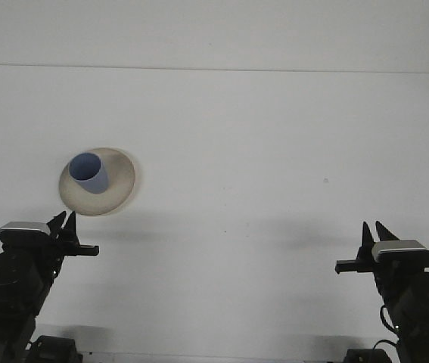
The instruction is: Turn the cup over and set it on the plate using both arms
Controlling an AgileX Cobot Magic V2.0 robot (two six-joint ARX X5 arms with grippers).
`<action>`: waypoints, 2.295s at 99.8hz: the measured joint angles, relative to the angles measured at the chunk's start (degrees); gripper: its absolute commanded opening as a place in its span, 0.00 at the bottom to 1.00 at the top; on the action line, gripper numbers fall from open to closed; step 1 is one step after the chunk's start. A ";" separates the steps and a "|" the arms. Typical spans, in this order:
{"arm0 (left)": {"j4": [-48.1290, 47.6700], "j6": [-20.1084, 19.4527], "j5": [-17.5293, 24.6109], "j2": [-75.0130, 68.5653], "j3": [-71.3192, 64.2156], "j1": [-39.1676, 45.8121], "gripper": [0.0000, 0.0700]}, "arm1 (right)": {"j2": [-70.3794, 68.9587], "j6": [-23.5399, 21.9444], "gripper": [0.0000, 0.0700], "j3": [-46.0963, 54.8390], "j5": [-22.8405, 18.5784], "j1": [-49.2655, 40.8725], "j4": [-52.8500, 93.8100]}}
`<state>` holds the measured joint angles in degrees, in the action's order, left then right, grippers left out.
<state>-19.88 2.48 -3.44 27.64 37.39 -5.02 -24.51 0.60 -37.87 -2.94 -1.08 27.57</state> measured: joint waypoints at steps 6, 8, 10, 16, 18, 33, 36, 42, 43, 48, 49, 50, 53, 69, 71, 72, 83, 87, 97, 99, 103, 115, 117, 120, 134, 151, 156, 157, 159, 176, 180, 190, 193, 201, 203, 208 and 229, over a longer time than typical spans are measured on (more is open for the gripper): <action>-0.04 0.00 0.00 0.00 0.00 0.00 0.01 | 0.00 0.00 0.00 0.00 0.00 0.00 0.00; -0.04 0.00 0.00 0.00 0.00 0.00 0.01 | 0.00 0.00 0.00 0.00 0.00 0.00 -0.02; -0.04 0.00 0.00 0.00 0.00 0.00 0.01 | 0.00 0.00 0.00 0.00 0.00 0.00 0.00; -0.04 0.00 0.00 0.00 0.00 0.00 0.01 | 0.00 0.00 0.00 0.00 0.00 0.00 -0.02; -0.04 0.00 0.00 0.00 0.00 0.00 0.01 | 0.00 0.00 0.00 0.00 0.00 0.00 -0.02; -0.04 0.00 0.00 0.00 0.00 0.00 0.02 | 0.00 0.00 0.00 0.00 0.00 0.00 -0.02; -0.04 0.00 0.00 0.00 0.00 0.00 0.02 | 0.00 0.00 0.00 0.00 0.00 0.00 0.00; -0.04 0.00 0.00 0.00 0.00 0.00 0.02 | 0.00 0.00 0.00 0.00 0.00 0.00 -0.02; -0.04 0.00 0.00 -0.02 0.00 0.00 0.02 | 0.00 0.00 0.00 0.00 0.00 0.00 0.00; -0.04 0.00 0.00 -0.02 0.00 0.00 0.02 | 0.00 0.00 0.00 0.00 0.00 0.00 0.00; -0.04 0.00 0.00 -0.02 0.00 0.00 0.02 | 0.00 0.00 0.00 0.00 0.00 0.00 -0.02; -0.04 0.00 0.00 -0.02 0.00 0.00 0.02 | 0.00 0.00 0.00 0.00 0.00 0.00 -0.02; -0.04 0.00 0.00 -0.02 0.00 0.00 0.02 | 0.00 0.00 0.00 0.00 0.00 0.00 0.00; -0.04 0.00 0.00 -0.02 0.00 0.00 0.02 | 0.00 0.00 0.00 0.00 0.00 0.00 0.00; -0.04 0.00 0.00 -0.02 0.00 0.00 0.02 | 0.00 0.00 0.00 0.00 0.00 0.00 0.00; -0.04 0.00 0.00 -0.02 0.00 0.00 0.02 | 0.00 0.00 0.00 0.00 0.00 0.00 0.00; -0.04 0.00 0.00 -0.02 0.00 0.00 0.02 | 0.00 0.00 0.00 0.00 0.00 0.00 0.00; -0.04 0.00 0.00 -0.02 0.00 0.00 0.02 | 0.00 0.00 0.00 0.00 0.00 0.00 -0.02; -0.04 0.00 0.00 -0.02 0.00 0.00 0.02 | 0.00 0.00 0.00 0.00 0.00 0.00 0.00; -0.04 0.00 0.00 -0.02 0.00 0.00 0.02 | 0.00 0.00 0.00 0.00 0.00 0.00 0.00; -0.04 0.00 0.00 -0.02 0.00 0.00 0.02 | 0.00 0.00 0.00 0.00 0.00 0.00 0.00; 0.07 0.00 0.00 -0.02 0.00 0.00 0.02 | 0.00 0.00 0.00 0.00 0.00 0.00 0.00; 0.17 0.00 0.00 -0.02 0.00 0.00 0.02 | 0.00 0.00 0.00 0.00 0.00 0.00 0.00; 0.46 0.00 0.00 -0.02 0.00 0.00 0.02 | 0.00 0.00 0.00 0.00 0.00 0.00 -0.02; 4.52 -0.02 0.00 -0.02 0.00 0.00 0.02 | 0.00 0.00 0.00 0.00 0.00 0.00 -0.02; 5.95 -0.02 0.00 -1.22 0.00 0.00 0.02 | 0.00 0.00 0.00 0.00 0.00 0.00 -0.02; 6.01 -0.02 0.00 -2.10 -0.07 0.02 0.02 | 0.00 0.00 0.00 0.00 0.00 0.00 0.00; 6.03 -0.04 0.00 -2.32 -0.09 0.02 0.02 | 0.00 0.00 0.00 0.00 0.00 0.00 0.00; 6.14 -0.04 0.00 -2.73 -0.24 0.02 0.02 | 0.00 0.00 0.00 0.00 0.00 0.00 0.00; 11.50 -0.81 0.00 -6.86 -5.35 0.42 0.02 | 0.00 0.00 0.00 0.00 0.00 0.00 0.00; 13.90 -1.18 0.00 -8.13 -7.48 0.52 0.02 | 0.00 0.00 0.00 0.00 0.00 0.00 0.00; 20.11 -1.66 0.00 -12.13 -13.73 0.61 0.02 | 0.00 0.00 0.00 0.00 0.00 0.00 0.00; 21.68 -1.73 0.00 -13.46 -15.65 0.61 0.02 | 0.00 0.00 0.00 0.00 0.00 0.00 -0.02; 24.65 -1.75 0.00 -17.09 -20.41 0.66 0.02 | 0.00 0.00 0.00 0.00 0.00 0.00 -0.02; 25.20 -1.75 0.00 -17.88 -21.46 0.68 0.02 | 0.00 0.00 0.00 0.00 0.00 0.00 -0.02; 25.73 -1.77 0.00 -19.78 -23.93 0.90 0.02 | 0.00 0.00 0.00 0.00 0.00 0.00 -0.02; 25.49 -1.77 0.00 -26.29 -31.43 2.12 0.02 | 0.00 0.00 0.00 0.00 0.00 0.00 0.00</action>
<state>5.61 0.71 -3.44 1.34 5.96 -2.90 -24.51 0.60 -37.87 -2.94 -1.08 27.57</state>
